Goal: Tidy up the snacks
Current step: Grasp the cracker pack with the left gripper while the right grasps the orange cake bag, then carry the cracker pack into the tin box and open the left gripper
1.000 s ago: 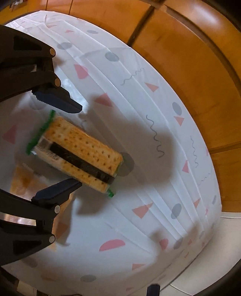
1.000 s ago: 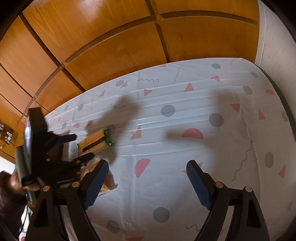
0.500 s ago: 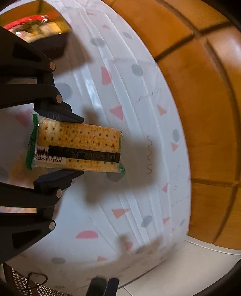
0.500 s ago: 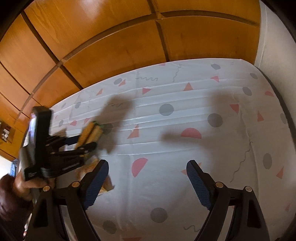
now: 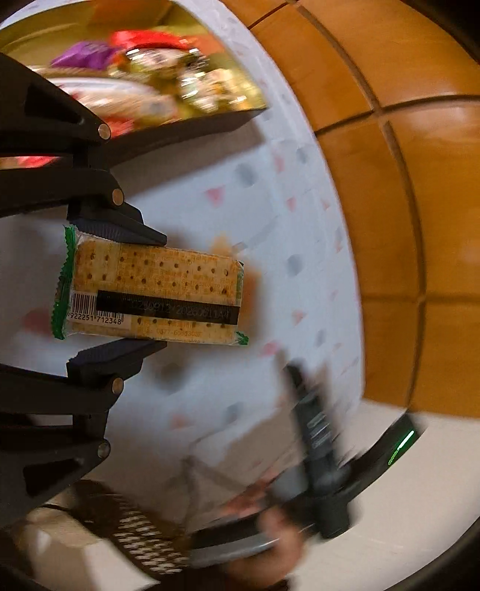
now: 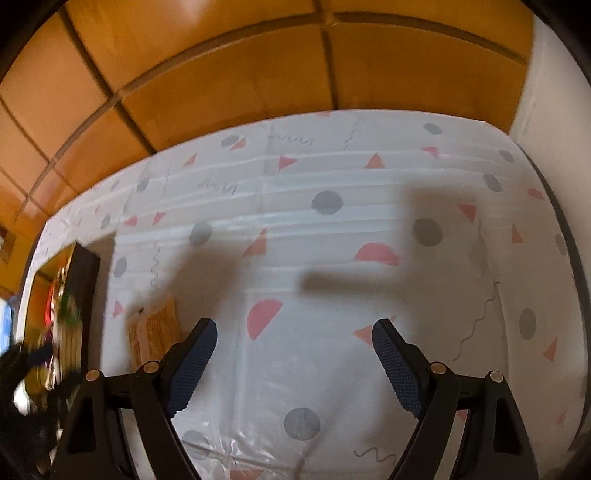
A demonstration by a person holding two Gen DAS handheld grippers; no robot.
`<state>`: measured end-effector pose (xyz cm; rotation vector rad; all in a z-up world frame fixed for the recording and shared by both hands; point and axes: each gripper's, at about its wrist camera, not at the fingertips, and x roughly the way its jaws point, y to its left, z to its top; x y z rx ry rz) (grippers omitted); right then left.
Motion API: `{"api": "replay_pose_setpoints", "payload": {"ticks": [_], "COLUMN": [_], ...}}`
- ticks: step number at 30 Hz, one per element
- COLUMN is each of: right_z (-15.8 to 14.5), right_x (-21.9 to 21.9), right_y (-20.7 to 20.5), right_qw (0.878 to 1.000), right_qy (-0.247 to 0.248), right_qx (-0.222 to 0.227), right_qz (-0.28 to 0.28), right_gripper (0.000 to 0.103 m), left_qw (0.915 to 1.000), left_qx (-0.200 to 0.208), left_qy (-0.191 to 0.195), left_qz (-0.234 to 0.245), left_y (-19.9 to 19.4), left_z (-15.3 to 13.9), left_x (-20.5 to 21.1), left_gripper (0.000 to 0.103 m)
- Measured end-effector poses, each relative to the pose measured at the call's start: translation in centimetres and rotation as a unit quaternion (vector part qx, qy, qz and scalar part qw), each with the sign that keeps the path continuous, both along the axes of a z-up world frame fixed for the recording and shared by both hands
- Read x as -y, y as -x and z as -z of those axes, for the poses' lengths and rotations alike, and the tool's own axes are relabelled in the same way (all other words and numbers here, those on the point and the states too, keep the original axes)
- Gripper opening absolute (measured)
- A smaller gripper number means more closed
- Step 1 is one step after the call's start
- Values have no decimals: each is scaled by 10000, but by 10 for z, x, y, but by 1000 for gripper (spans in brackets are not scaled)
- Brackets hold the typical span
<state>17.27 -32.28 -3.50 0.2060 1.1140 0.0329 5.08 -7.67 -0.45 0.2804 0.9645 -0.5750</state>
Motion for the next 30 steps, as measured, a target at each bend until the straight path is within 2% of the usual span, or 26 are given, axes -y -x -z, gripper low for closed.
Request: {"api": "replay_pose_setpoints", "payload": {"ticks": [4,9,12,17,19,20,21,24,30], "right_z": [5,6,8,31,41,45,46,44,47], "right_x": [-23,-61,-93,-143,-151,-155,-156,-153,-116], "right_y": [3,2,-8,-29,-31,-29,-27,-9,30], "right_qw": [9986,9922,9890,9804,9764,9736,9718,9683,9803], "right_qy": [-44,-366,-202,287,524,644,774,1040,970], "right_qx": [-30,-11,-16,-281,-376,-412,-401,-310,-240], "right_qz": [-522,-1190,-1466,-1928,-2061,-2150,-2189,-2249,-1704], "right_gripper": [87,87,87,87,83,68,60,59,60], "left_qw": [9993,9991,9998,9999,9999,9999,9999,9998,9996], "left_qx": [-61,-32,-114,83,93,93,109,145,189], "left_qy": [-266,-420,-165,-96,-12,25,39,77,96], "left_qz": [260,55,-51,-42,-90,-112,-118,-143,-199], "left_y": [31,34,29,36,41,42,42,45,47], "left_z": [25,47,50,53,52,53,53,54,54], "left_x": [3,-5,-14,-15,-18,-19,-19,-20,-19], "left_gripper": [48,48,48,48,48,48,48,48,48]}}
